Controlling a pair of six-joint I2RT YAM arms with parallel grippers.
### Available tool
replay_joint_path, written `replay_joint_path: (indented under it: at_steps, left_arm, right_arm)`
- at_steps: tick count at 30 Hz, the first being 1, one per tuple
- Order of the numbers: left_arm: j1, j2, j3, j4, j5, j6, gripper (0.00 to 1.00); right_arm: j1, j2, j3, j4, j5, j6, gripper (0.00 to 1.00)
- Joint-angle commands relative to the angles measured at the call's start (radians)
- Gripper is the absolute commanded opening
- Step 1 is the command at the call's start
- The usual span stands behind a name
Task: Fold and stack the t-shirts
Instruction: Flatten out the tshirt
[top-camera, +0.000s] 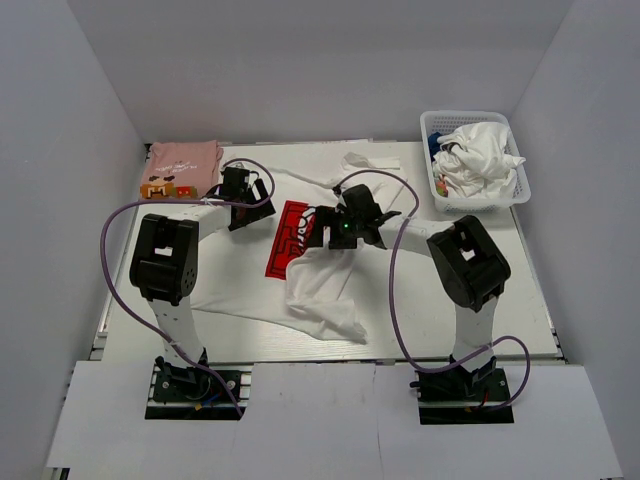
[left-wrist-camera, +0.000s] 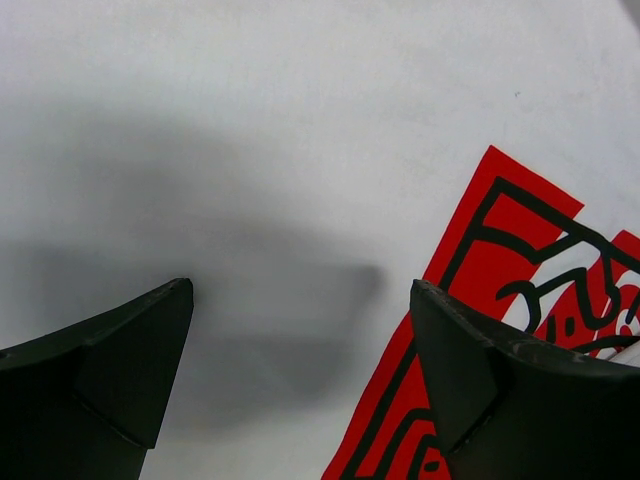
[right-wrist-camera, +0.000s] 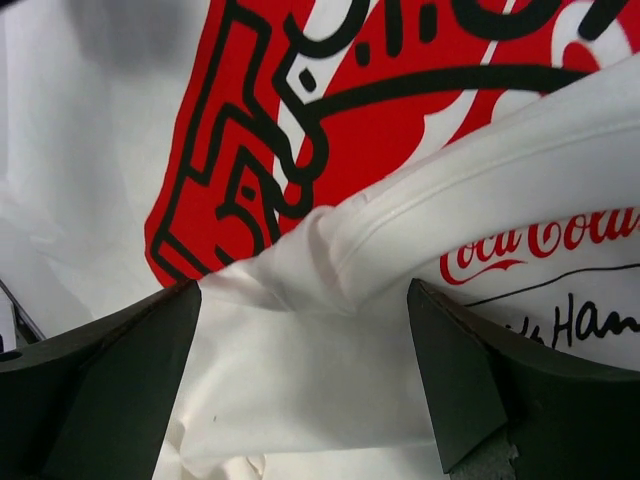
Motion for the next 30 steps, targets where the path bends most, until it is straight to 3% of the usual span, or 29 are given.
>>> replay_joint_path:
  at_steps: [1,13,20,26,30]
  left_arm:
    - [0.012,0.032,-0.044,-0.063,0.005,-0.003,1.0]
    - [0.012,0.032,-0.044,-0.063,0.005,-0.003,1.0]
    - [0.012,0.041,-0.044,-0.063,0.005,-0.003,1.0]
    - [0.012,0.051,-0.035,-0.063,0.005,-0.003,1.0]
    - [0.012,0.051,-0.035,-0.063,0.005,-0.003,1.0]
  right_arm:
    - [-0.015,0.031,0.061,0.091,0.026,0.035,0.9]
    - [-0.026,0.106,0.183,0.194,-0.016,0.025,0.9]
    - [-0.019,0.139,0.313,-0.013,0.1,-0.093,0.9]
    - [-0.01,0.04,0.276,-0.205,0.375,-0.051,0.9]
    - [-0.007,0.059,0.31,-0.305,0.432,0.021,0.9]
